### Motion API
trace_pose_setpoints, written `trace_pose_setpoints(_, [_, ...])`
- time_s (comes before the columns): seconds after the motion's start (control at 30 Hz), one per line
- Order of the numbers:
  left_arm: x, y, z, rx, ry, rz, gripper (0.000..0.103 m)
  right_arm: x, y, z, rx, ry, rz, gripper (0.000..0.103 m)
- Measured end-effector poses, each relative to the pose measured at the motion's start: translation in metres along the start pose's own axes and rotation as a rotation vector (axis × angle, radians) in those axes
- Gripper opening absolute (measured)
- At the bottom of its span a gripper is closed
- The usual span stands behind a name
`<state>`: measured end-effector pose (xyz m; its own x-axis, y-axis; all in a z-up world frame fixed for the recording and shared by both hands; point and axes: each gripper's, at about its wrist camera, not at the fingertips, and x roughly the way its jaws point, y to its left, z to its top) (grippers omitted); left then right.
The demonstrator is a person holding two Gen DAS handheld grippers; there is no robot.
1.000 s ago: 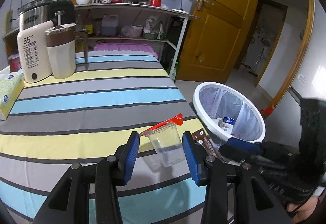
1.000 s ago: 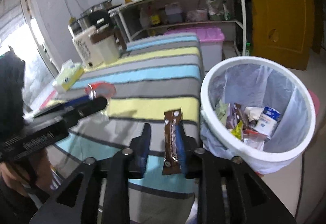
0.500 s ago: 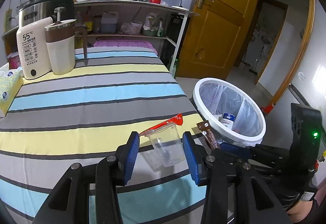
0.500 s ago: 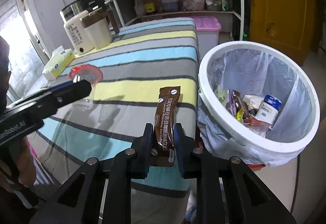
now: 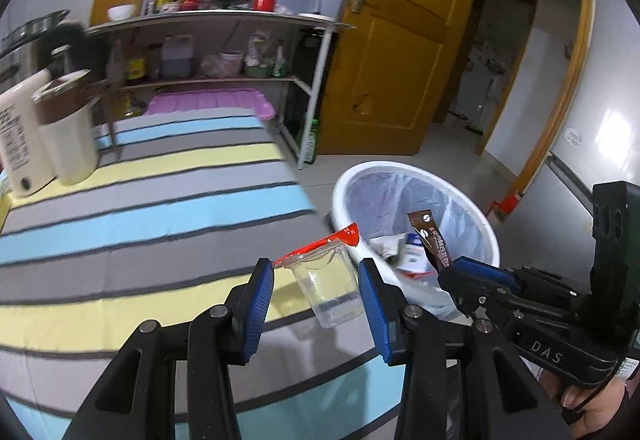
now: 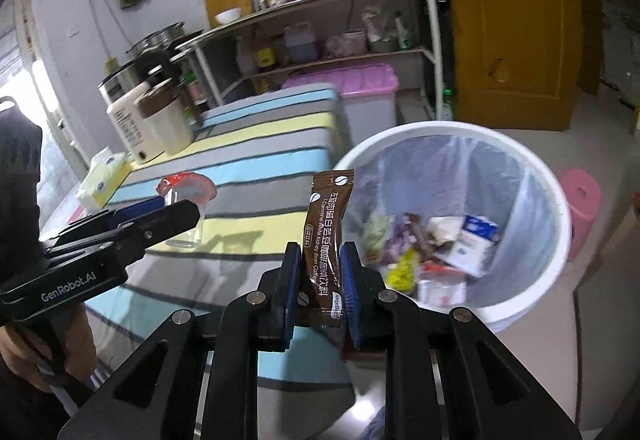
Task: Collect trash
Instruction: 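Carry the clear cup and brown wrapper over the bin and lower them, then open both tools to drop the cup and wrapper into the bin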
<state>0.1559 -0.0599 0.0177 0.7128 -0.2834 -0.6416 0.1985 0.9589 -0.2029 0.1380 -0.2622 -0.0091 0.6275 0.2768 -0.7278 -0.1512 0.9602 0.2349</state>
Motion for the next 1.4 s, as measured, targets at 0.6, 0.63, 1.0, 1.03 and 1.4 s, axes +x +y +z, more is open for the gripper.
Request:
trace_pose_setpoints(0.6, [0.068,-0.06,0.025,0.1,0.062,-0.112,0.044,-0.006,-0.067,0.007,0.11,-0.009,-0.121,0.022])
trace_pose_setpoints(0.63, [0.072,-0.062,0.026,0.104,0.066,-0.117,0.044,-0.005,-0.069,0.006,0.114,-0.006,-0.123,0.022])
trace_pose_setpoints(1.0, [0.096,-0.068,0.026,0.12,0.101,-0.144,0.045,0.008,-0.08,0.009,0.138,0.024,-0.135,0.024])
trace_pose_setpoints(1.03, [0.095,-0.068,0.026,0.12,0.099,-0.142,0.047,0.008,-0.08,0.008,0.135,0.022,-0.137,0.026])
trace_pose_setpoints(1.4, [0.074,-0.058,0.028,0.094,0.058,-0.129,0.048,-0.005,-0.074,0.007,0.12,-0.005,-0.152,0.031])
